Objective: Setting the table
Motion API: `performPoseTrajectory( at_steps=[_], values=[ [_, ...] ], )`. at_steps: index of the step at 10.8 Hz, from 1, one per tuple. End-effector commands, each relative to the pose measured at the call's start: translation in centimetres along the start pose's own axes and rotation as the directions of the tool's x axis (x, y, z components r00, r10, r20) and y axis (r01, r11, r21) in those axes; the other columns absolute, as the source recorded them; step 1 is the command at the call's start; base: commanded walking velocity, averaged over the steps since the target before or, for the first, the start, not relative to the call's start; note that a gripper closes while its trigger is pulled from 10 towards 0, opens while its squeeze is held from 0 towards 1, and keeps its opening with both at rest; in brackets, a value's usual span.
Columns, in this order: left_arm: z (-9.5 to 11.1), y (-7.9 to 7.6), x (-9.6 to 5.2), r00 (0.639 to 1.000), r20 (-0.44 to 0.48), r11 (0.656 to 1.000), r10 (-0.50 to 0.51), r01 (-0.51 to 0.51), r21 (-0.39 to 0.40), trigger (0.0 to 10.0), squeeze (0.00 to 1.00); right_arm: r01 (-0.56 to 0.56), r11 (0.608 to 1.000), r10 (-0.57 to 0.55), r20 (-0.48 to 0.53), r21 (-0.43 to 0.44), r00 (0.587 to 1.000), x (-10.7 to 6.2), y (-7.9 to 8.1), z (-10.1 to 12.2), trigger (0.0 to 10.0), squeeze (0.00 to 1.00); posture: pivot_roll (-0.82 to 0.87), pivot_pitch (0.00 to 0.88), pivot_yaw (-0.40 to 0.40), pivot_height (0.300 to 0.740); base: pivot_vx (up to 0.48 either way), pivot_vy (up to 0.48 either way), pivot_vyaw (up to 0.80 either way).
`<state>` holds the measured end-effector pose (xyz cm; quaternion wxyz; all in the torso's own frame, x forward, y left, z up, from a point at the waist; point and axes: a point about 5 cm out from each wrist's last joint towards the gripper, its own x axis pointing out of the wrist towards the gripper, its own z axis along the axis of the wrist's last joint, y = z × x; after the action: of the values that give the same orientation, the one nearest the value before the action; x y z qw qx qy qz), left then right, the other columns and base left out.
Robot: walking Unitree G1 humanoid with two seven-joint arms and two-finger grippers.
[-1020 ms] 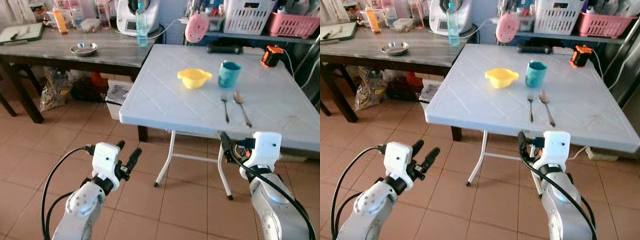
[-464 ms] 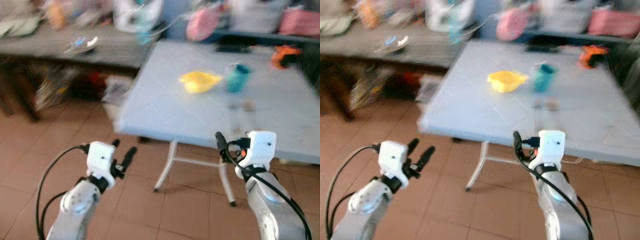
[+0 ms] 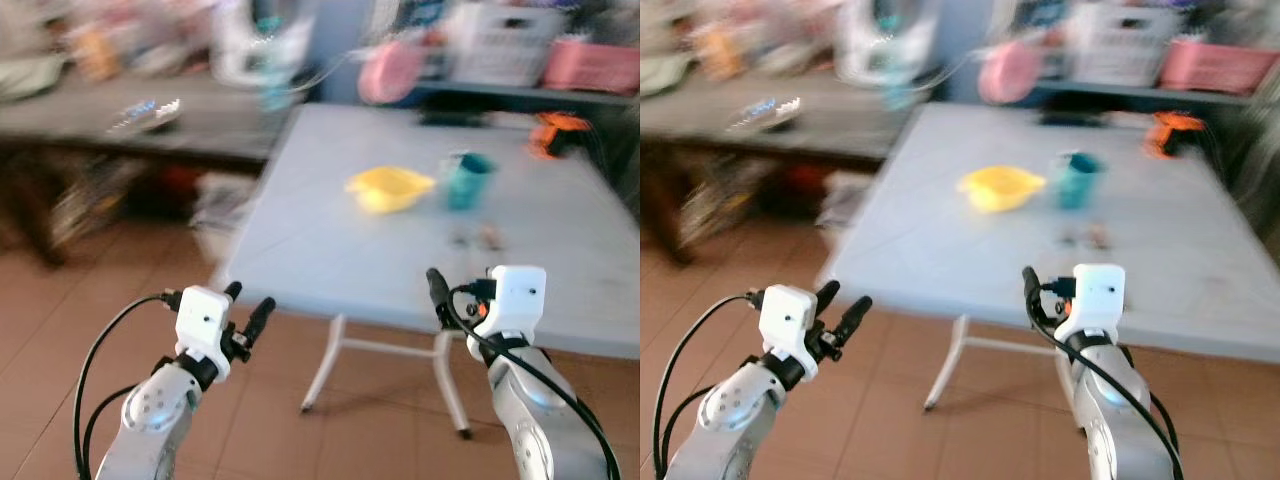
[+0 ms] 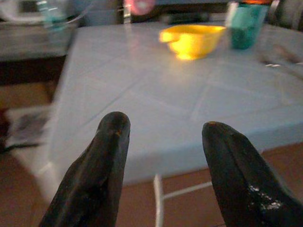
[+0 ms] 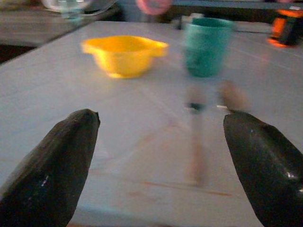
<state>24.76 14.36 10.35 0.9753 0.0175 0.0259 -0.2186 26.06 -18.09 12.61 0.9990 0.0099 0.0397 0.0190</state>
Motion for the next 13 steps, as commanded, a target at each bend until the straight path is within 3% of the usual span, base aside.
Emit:
performPoseTrajectory(
  at_steps=[1,5,8,11,13],
  values=[
    [0.3,-0.6,0.3,0.999,0.016,1.0,-0.031,0.031,0.002,10.0,0.0,0.015,1.0,-0.015,0.016,-0.006,1.0,-0.1,-0.4,0.4,10.0,0.0,0.02,0.014,0.006,0.74,0.356,0.0,0.0],
    [1.0,-0.5,0.6,0.999,0.036,0.999,-0.031,0.03,0.012,10.0,0.0,0.003,1.0,-0.002,0.036,-0.029,0.999,-0.1,-0.2,0.7,10.0,0.0,0.02,0.016,0.005,0.74,0.361,0.0,0.0],
    [1.0,-0.6,0.7,0.999,0.033,0.999,-0.033,0.033,0.015,10.0,0.0,-0.116,0.988,0.12,0.038,-0.101,0.992,-0.6,1.7,0.6,10.0,0.0,0.02,0.014,0.007,0.74,0.355,0.0,0.0],
    [0.8,-0.6,0.6,0.999,0.022,0.999,-0.046,0.045,0.02,10.0,0.0,-0.186,0.972,0.193,0.037,-0.145,0.98,-0.6,2.2,0.7,10.0,0.0,0.02,0.011,0.006,0.74,0.334,0.0,0.0],
    [0.8,-0.5,0.5,0.999,0.027,0.999,-0.035,0.035,0.013,10.0,0.0,-0.241,0.956,0.249,0.025,-0.169,0.968,-0.7,2.9,0.5,10.0,0.0,0.02,0.01,0.001,0.74,0.0,0.0,0.0]
  ],
)
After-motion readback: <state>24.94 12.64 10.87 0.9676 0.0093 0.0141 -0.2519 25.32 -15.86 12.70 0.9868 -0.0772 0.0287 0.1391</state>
